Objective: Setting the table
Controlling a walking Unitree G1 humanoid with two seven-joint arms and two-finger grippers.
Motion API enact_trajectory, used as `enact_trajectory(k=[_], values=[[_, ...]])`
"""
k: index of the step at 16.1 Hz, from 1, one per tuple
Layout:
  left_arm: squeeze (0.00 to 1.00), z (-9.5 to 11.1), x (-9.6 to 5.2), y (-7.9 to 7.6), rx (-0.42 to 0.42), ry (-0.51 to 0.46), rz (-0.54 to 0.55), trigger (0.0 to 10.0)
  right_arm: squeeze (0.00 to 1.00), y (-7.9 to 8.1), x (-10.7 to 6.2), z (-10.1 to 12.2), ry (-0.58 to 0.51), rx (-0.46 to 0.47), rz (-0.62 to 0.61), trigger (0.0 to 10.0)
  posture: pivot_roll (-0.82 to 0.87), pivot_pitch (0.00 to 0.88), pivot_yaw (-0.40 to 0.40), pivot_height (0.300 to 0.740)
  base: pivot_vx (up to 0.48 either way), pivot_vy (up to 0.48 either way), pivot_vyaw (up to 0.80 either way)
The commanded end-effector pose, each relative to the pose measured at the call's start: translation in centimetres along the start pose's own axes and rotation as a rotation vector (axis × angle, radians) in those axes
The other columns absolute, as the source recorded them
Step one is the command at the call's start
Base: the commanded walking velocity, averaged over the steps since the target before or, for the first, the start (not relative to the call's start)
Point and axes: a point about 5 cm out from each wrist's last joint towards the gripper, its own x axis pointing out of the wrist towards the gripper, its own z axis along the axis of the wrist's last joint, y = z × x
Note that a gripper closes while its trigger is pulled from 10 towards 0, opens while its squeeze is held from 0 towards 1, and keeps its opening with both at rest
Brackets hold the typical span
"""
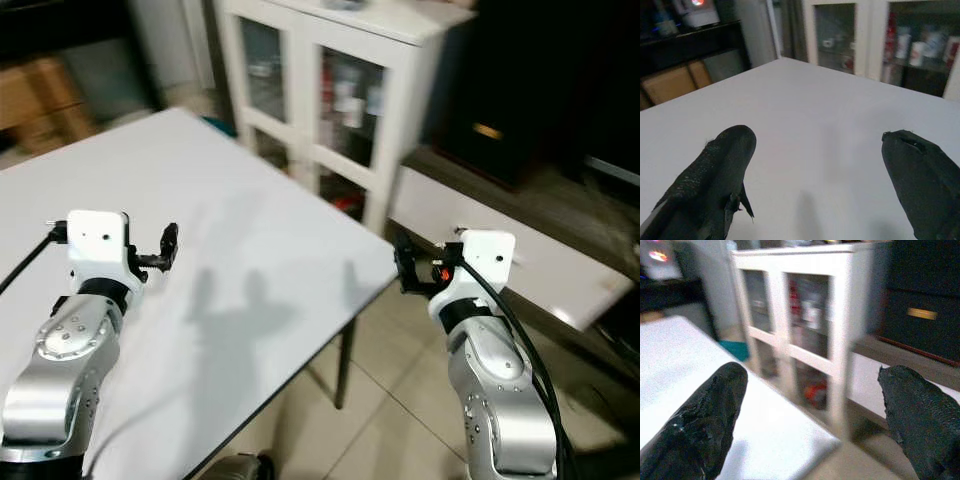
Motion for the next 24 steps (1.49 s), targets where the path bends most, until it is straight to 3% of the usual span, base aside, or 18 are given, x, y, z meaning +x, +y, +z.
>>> enact_trajectory(k=[1, 3, 4, 5, 6, 7, 9, 12, 14, 16, 19, 20, 21, 24], values=[[1.00, 0.5, 0.0, -0.1, -0.013, -0.008, -0.001, 10.0, 1.00, 0.3, 0.0, 0.5, -0.027, 0.026, 0.022, 10.0, 0.12, 0.000, 0.022, 0.740, 0.000, 0.000, 0.80], [1.00, 1.0, -0.1, 0.1, 0.035, -0.034, 0.044, 10.0, 1.00, 0.7, 0.2, 0.7, -0.035, 0.009, 0.025, 10.0, 0.13, 0.000, 0.015, 0.740, 0.000, 0.000, 0.80], [1.00, 1.7, -0.1, -0.1, 0.027, -0.102, 0.009, 10.0, 1.00, 0.7, 0.3, 0.6, -0.024, -0.007, 0.037, 10.0, 0.13, 0.000, 0.015, 0.740, 0.000, 0.000, 0.80], [1.00, 1.8, 0.0, -0.3, 0.005, -0.102, -0.008, 10.0, 1.00, 0.8, 0.4, 0.5, -0.021, -0.016, 0.045, 10.0, 0.13, 0.000, 0.019, 0.740, 0.000, 0.000, 0.80], [0.88, 1.5, 0.1, -0.5, -0.001, -0.084, -0.018, 10.0, 1.00, 0.9, 0.4, 0.6, -0.023, -0.028, 0.054, 10.0, 0.12, 0.000, 0.026, 0.740, 0.000, 0.000, 0.80], [0.91, 1.1, 0.1, -0.8, -0.014, -0.066, -0.020, 10.0, 1.00, 1.0, 0.4, 0.5, -0.023, -0.037, 0.055, 10.0, 0.12, 0.000, 0.028, 0.740, 0.000, 0.000, 0.80], [0.87, 0.6, -0.1, -1.0, 0.004, -0.070, 0.027, 10.0, 1.00, 0.8, 0.3, 0.4, -0.026, -0.100, 0.045, 10.0, 0.12, 0.000, 0.029, 0.740, 0.000, 0.000, 0.80], [0.92, 1.1, 0.1, -1.4, -0.030, -0.147, 0.086, 10.0, 1.00, -0.3, 0.5, 0.9, -0.062, -0.075, -0.006, 10.0, 0.11, 0.000, 0.039, 0.740, 0.000, 0.000, 0.80], [1.00, 1.2, 0.3, -1.7, -0.041, -0.148, 0.091, 10.0, 1.00, -0.5, 0.4, 0.8, -0.061, -0.090, -0.028, 10.0, 0.10, 0.000, 0.046, 0.740, 0.000, 0.000, 0.80], [1.00, 1.3, 0.5, -2.4, -0.040, -0.138, 0.010, 10.0, 1.00, -0.7, 0.3, 0.9, -0.083, -0.072, -0.063, 10.0, 0.09, 0.000, 0.056, 0.740, 0.000, 0.000, 0.80], [0.98, 1.7, 1.0, -1.7, 0.003, -0.186, 0.046, 10.0, 1.00, -1.0, 0.3, 0.9, -0.069, -0.113, -0.116, 10.0, 0.08, 0.000, 0.073, 0.740, 0.000, 0.000, 0.80], [0.82, 1.6, 1.1, -1.9, -0.007, -0.162, -0.016, 10.0, 1.00, -1.1, 0.3, 0.7, -0.056, -0.121, -0.120, 10.0, 0.08, 0.000, 0.073, 0.740, 0.000, 0.000, 0.80], [0.00, 1.4, 1.0, -1.9, 0.004, -0.146, -0.051, 10.0, 1.00, -0.9, 0.2, 0.4, -0.034, -0.130, -0.114, 10.0, 0.08, 0.000, 0.079, 0.740, 0.000, 0.000, 0.80], [0.00, 0.8, 0.8, -1.8, 0.013, -0.126, -0.065, 10.0, 1.00, -0.4, 0.0, -0.5, 0.020, -0.127, -0.083, 10.0, 0.08, 0.000, 0.072, 0.740, 0.000, 0.000, 0.80]])
